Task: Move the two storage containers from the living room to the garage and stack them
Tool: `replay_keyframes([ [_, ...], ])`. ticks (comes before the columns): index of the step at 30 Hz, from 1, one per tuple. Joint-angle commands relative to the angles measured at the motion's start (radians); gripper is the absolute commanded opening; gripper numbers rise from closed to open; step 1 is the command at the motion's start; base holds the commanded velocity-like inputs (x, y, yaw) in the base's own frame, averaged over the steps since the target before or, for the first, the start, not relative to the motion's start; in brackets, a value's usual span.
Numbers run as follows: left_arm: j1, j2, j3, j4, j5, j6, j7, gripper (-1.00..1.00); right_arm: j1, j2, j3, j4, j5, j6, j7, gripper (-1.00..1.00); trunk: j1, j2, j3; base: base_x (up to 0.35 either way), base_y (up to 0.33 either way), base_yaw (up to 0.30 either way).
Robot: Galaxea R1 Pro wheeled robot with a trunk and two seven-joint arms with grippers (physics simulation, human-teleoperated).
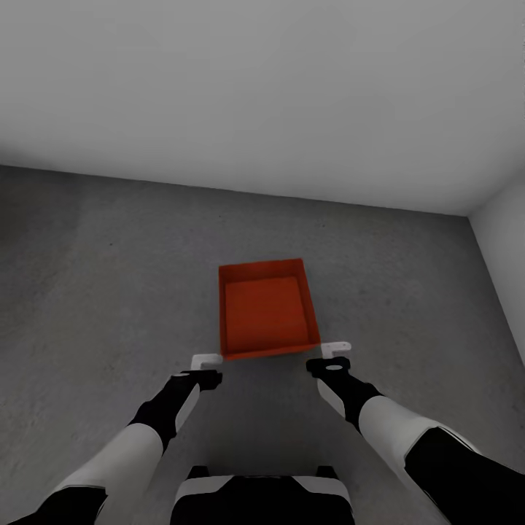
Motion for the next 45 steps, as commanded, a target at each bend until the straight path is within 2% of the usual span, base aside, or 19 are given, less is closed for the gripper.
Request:
replay_keyframes([
  [1, 0.0, 0.0, 0.0, -0.003, 0.002, 0.005, 0.003, 1.0, 0.0, -0.001, 0.008, -0.002, -0.004, 0.007, -0.007, 1.0, 0.0, -0.001, -0.001, -0.053, 0.0, 0.0],
  [11, 0.0, 0.0, 0.0, -0.002, 0.002, 0.005, 0.004, 1.0, 0.0, -0.002, 0.008, -0.001, -0.004, -0.001, -0.008, 1.0, 0.0, -0.001, 0.002, -0.012, 0.0, 0.0],
  [23, 0.0, 0.0, 0.0, -0.002, 0.002, 0.005, 0.004, 1.0, 0.0, 0.0, 0.008, 0.053, -0.004, -0.053, -0.007, 1.0, 0.0, -0.001, 0.021, 0.0, 0.0, 0.0],
  [45, 0.0, 0.001, 0.0, 0.003, 0.002, 0.005, 0.01, 1.0, 0.0, 0.001, 0.008, 0.054, -0.004, -0.054, -0.007, 1.0, 0.0, -0.001, 0.056, 0.0, 0.0, 0.0],
])
